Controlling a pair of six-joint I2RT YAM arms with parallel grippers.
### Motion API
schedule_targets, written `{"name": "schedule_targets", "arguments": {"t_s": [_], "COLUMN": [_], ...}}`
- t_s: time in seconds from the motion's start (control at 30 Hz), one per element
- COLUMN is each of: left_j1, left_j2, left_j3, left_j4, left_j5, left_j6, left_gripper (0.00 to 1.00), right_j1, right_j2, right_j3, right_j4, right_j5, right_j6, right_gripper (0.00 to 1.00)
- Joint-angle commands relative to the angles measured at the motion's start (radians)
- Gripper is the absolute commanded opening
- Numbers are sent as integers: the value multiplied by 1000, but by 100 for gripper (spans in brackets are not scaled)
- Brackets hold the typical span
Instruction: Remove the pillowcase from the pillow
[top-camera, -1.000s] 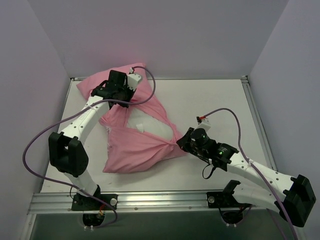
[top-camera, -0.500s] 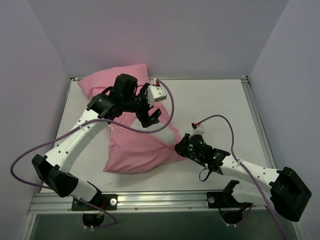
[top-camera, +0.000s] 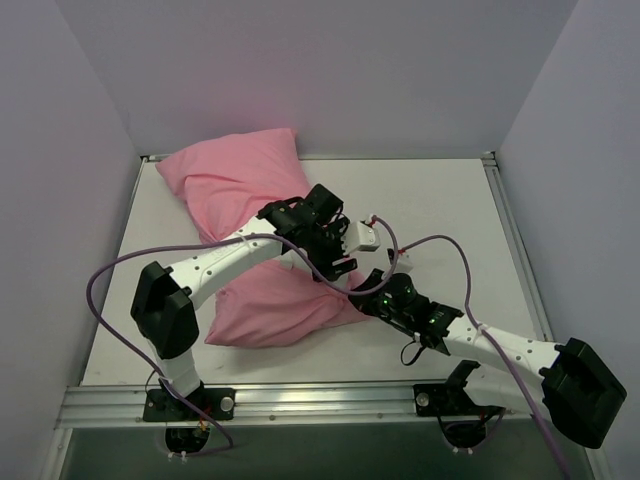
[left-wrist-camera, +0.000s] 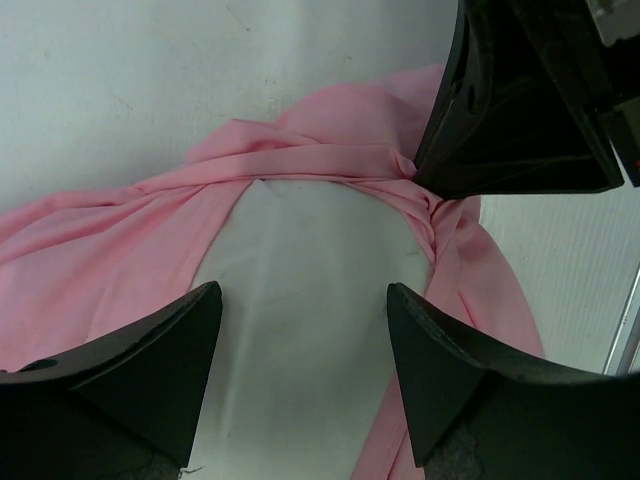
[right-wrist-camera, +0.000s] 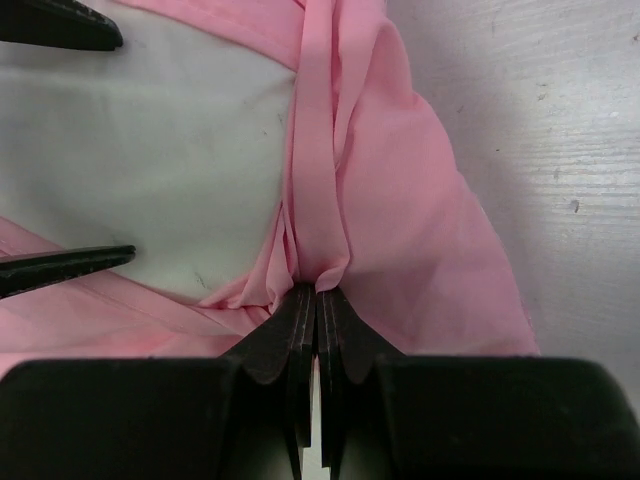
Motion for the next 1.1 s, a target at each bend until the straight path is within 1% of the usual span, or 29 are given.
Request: {"name": "schedule_targets", "arguments": {"t_s": [0.0,0.13,0.2,0.33,0.37,0.4,0.43,0.47,0.5,0.53,0.57,0.67,0.73,0.77,0.87,0.97,1.07], "left_j1": [-2,3,3,3,1,1,3,4,15,24,35,93,137,153,211,253,286], "left_j2": [-5,18,30,41,44,50,53,61,59,55,41,-74,-123,-169,-237,-290,-311], "left_j3": [14,-26,-38,-60,-67,-69,-69,-65,-68,-69,-87,-158,-187,-196,-201,-192,-164], "left_j4": [-24,-6,-3,0,2,3,2,5,13,16,25,92,134,138,137,146,169], "left_j5": [8,-54,-81,-75,-75,-91,-104,-127,-153,-163,-162,-174,-190,-184,-147,-107,-93], "left_j6": [70,107,127,141,141,138,135,123,104,95,89,73,76,76,63,21,-52], "left_gripper": [76,70,70,70,62,51,37,2,2,2,2,2,2,2,2,2,2], "right_j1": [-11,-19,-21,-34,-40,-45,-48,-62,-71,-86,-134,-227,-249,-257,-269,-269,-271], "right_j2": [-18,-23,-27,-39,-43,-52,-55,-59,-69,-70,-70,-75,-61,-52,-9,42,89], "right_j3": [-26,-27,-27,-24,-23,-20,-18,-17,-14,-12,-18,-72,-93,-102,-127,-138,-129], "right_j4": [14,15,18,13,-1,-8,-33,-54,-80,-144,-172,-211,-220,-222,-188,-136,-102], "right_j5": [-14,-17,-17,-14,-11,-3,3,11,21,44,48,19,12,11,-11,-35,-37], "right_j6": [16,18,21,29,30,30,30,33,39,44,49,43,44,46,53,50,33], "right_gripper": [0,0,0,0,0,0,0,0,0,0,0,0,0,0,0,0,0]}}
